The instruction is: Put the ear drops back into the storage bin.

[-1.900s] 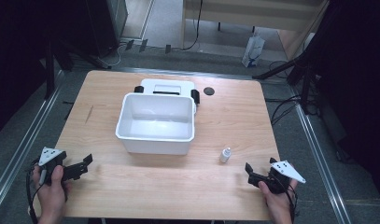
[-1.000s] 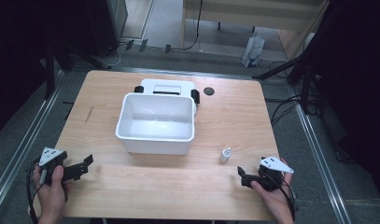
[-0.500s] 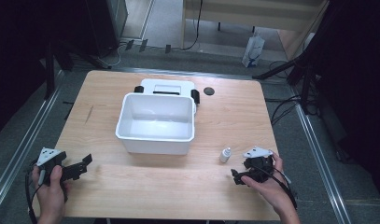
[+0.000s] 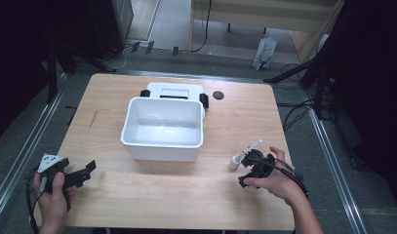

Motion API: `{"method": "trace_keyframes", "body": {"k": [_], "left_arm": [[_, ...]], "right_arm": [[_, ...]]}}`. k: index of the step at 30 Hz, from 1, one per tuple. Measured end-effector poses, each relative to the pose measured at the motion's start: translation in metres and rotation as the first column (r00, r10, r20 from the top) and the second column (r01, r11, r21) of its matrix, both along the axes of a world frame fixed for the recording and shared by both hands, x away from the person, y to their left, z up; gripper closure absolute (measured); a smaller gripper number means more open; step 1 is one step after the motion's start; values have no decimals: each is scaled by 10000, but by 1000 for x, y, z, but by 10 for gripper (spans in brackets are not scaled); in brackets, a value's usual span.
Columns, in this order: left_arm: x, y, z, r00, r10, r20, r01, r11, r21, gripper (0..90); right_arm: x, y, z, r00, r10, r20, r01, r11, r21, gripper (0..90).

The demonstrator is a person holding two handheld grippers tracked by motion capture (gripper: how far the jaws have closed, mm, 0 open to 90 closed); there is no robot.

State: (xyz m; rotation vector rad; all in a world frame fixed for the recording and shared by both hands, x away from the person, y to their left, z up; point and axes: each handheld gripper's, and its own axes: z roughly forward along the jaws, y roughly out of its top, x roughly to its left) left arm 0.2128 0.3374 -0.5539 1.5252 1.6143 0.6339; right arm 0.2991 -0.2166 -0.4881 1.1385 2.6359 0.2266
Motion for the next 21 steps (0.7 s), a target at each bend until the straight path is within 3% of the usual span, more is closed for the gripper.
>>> {"method": "trace_keyframes", "body": {"k": [6,9,12,17,21], "left_arm": [[0,1,0,10000,-47,-6,47,10000,-38,4],[0,1,0,10000,-61,-24,61,10000,-48,4],[0,1,0,10000,-79,-17,79,10000,-54,5],[0,1,0,10000,-87,-42,87,9999,-77,4],[0,1,0,9999,-103,-50,103,9999,-82,4]], "right_arm": [[10,15,17,9993,283,-252,-290,9992,-292,159],[15,21,23,9991,379,-205,-392,9972,-636,272],[23,26,29,9975,221,-675,-227,9997,-91,425],[31,31,32,9948,294,-972,-316,9993,-215,493],[35,35,36,9919,290,-1239,-274,9995,146,539]]}}
